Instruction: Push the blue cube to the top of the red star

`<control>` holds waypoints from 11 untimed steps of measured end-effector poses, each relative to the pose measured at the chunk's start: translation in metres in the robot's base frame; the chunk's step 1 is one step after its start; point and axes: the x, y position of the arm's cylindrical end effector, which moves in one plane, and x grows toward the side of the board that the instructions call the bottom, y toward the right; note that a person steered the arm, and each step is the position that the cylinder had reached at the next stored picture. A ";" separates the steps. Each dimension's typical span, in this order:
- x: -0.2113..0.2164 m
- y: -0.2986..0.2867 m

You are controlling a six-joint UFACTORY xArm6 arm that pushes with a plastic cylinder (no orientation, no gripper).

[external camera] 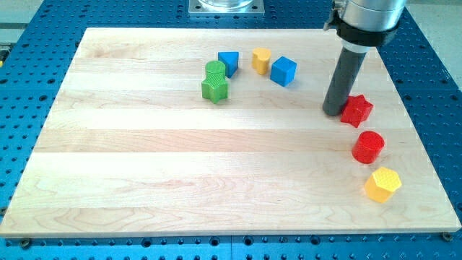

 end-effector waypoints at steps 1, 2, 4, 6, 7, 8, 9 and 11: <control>0.000 0.000; -0.005 -0.045; -0.040 -0.150; -0.092 -0.108; -0.092 -0.062; -0.103 -0.033; -0.122 -0.021; -0.081 0.001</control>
